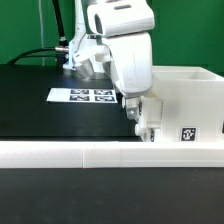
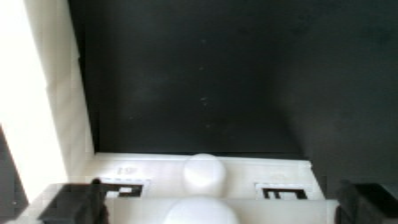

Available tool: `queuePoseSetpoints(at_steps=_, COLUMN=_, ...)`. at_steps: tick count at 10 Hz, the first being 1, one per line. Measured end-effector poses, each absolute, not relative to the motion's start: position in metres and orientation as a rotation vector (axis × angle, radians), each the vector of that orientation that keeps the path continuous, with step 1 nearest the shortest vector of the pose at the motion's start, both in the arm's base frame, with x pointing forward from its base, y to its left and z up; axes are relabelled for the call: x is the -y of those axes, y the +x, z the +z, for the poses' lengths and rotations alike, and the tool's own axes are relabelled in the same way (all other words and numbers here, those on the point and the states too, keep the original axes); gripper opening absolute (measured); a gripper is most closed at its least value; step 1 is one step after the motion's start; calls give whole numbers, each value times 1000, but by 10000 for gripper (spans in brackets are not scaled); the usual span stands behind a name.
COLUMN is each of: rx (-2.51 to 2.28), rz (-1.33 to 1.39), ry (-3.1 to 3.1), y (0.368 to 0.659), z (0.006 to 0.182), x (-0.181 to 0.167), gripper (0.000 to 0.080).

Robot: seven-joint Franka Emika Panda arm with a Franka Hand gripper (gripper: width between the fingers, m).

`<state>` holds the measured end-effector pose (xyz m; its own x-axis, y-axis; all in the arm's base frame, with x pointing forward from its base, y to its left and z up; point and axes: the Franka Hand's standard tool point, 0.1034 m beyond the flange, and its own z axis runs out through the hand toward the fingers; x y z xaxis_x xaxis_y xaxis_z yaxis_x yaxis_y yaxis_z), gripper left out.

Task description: Assemble drawer

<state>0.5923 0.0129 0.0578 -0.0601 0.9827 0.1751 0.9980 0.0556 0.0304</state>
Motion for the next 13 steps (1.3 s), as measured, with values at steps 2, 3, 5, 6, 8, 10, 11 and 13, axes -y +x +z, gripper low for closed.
queuePoseSetpoints(at_steps=2, rx=2203, rz=-190, ry=-2088, y=593, z=59, x=-14, gripper=648)
queuePoseSetpoints(at_steps=3, rx=2211, rz=-175, ry=-2091, y=594, z=60, x=-14, gripper=648)
queuePoseSetpoints(at_steps=5, rx=2213, rz=-162, ry=-2103, y=594, z=60, x=-16, gripper=648)
queuePoseSetpoints(at_steps=6, rx=2204, rz=-160, ry=-2112, y=593, z=60, x=-17, gripper=648)
queuePoseSetpoints(at_steps=8, rx=2202, rz=-159, ry=-2113, y=593, z=59, x=-16, gripper=648)
queuePoseSetpoints(at_steps=10, rx=2205, rz=-159, ry=-2109, y=593, z=59, x=-16, gripper=648)
queuePoseSetpoints(at_steps=11, rx=2211, rz=-161, ry=-2104, y=592, z=58, x=-16, gripper=648)
queuePoseSetpoints(at_steps=13, rx=2200, rz=-161, ry=-2112, y=592, z=58, x=-22, gripper=648)
